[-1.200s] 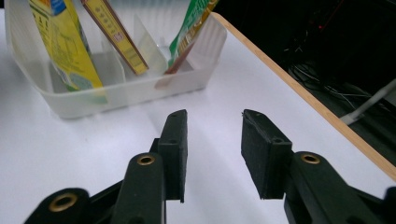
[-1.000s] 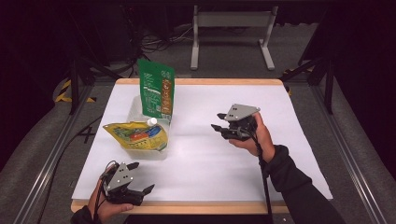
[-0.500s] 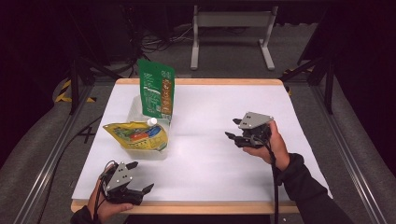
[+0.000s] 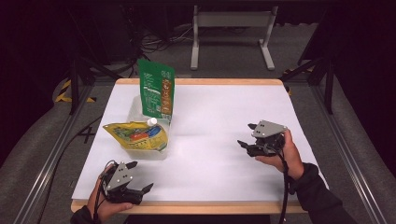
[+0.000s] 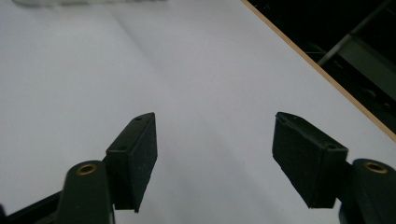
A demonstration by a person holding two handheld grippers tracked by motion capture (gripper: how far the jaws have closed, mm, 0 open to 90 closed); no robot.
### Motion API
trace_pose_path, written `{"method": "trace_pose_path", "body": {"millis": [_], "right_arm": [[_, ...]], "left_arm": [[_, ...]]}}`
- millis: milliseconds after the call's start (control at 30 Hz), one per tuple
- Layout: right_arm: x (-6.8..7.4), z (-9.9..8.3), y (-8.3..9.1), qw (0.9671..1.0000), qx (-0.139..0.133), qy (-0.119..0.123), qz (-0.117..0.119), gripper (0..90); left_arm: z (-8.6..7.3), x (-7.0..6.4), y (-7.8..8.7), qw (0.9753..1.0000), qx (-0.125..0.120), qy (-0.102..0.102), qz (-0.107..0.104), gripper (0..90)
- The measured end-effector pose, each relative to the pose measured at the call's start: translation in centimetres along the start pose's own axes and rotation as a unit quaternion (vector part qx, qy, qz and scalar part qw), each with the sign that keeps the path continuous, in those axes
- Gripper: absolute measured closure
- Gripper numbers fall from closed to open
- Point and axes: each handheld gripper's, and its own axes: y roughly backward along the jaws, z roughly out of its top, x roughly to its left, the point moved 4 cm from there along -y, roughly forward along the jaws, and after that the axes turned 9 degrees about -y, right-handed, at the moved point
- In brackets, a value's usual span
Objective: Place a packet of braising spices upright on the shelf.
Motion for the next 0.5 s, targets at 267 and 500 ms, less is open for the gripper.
{"method": "trace_pose_path", "body": {"millis": [267, 500], "right_arm": [[-0.1, -1.9, 1.0, 0.9998, 0.015, 0.000, -0.013, 23.3], [-0.5, -3.7, 2.1, 0.9993, 0.025, -0.010, -0.026, 20.9]], "left_arm": [[-0.1, 0.1, -0.1, 1.0000, 0.004, -0.002, 0.000, 8.9], [-0.1, 0.3, -0.2, 0.9999, 0.009, -0.010, 0.003, 8.9]]}}
